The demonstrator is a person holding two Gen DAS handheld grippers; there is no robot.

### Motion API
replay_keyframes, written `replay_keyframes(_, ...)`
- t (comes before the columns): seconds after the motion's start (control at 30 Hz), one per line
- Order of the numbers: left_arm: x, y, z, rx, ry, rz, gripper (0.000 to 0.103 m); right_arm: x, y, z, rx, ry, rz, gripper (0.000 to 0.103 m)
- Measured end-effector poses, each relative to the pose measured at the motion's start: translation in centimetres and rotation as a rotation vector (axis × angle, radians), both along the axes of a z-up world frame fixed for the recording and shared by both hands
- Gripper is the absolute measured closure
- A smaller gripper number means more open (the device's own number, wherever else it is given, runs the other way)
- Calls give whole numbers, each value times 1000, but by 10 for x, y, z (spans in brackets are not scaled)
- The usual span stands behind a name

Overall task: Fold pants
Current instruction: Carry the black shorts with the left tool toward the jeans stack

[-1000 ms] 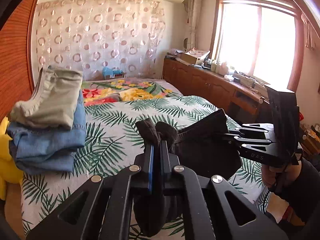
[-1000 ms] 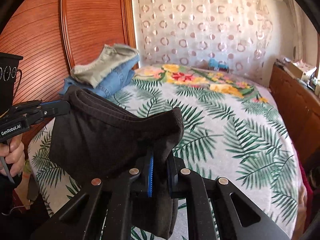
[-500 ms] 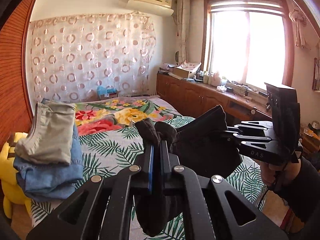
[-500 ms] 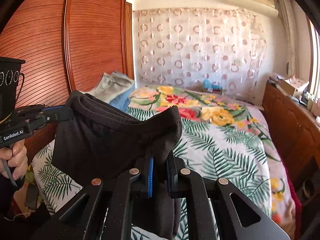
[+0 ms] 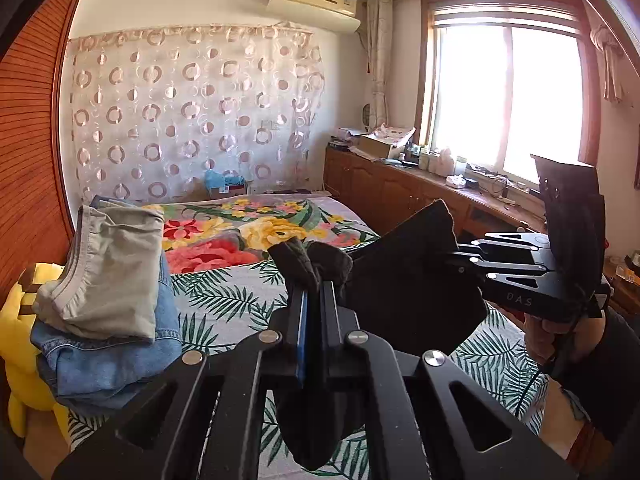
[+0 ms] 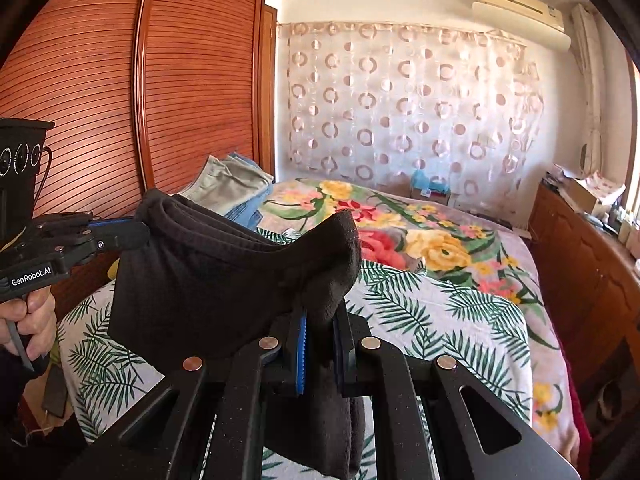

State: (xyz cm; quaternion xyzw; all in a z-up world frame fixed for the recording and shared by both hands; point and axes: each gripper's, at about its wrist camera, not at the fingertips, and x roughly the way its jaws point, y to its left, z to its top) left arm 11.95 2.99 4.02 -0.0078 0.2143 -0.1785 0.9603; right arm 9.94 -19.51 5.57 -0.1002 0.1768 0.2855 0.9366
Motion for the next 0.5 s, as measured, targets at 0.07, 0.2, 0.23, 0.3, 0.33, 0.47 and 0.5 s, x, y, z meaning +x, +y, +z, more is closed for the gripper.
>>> replay_keyframes(0.07, 5, 4, 0, 1, 2, 13, 97, 12, 5, 1, -3, 7, 10, 93)
replay_keyframes(0.2, 14, 14, 3, 15, 2, 47, 97, 32, 11, 7, -2, 10, 37, 93)
replay_keyframes(0.23, 17, 18, 4, 16, 3, 55, 97, 39, 14, 10, -1, 10, 46, 93)
replay_keyframes(0.3, 21, 27, 8, 16, 1, 75, 97, 51, 20, 15, -5, 9, 61, 93)
replay_keyframes(0.33, 24, 32, 9, 17, -2, 85, 97, 58, 25, 18, -10, 6, 71, 93)
replay_keyframes(0.47, 34, 50, 14, 27, -1, 120, 97, 82, 41, 29, -29, -16, 109, 93)
replay_keyframes(0.5, 37, 54, 15, 31, -2, 130, 97, 87, 45, 30, -32, -22, 117, 93)
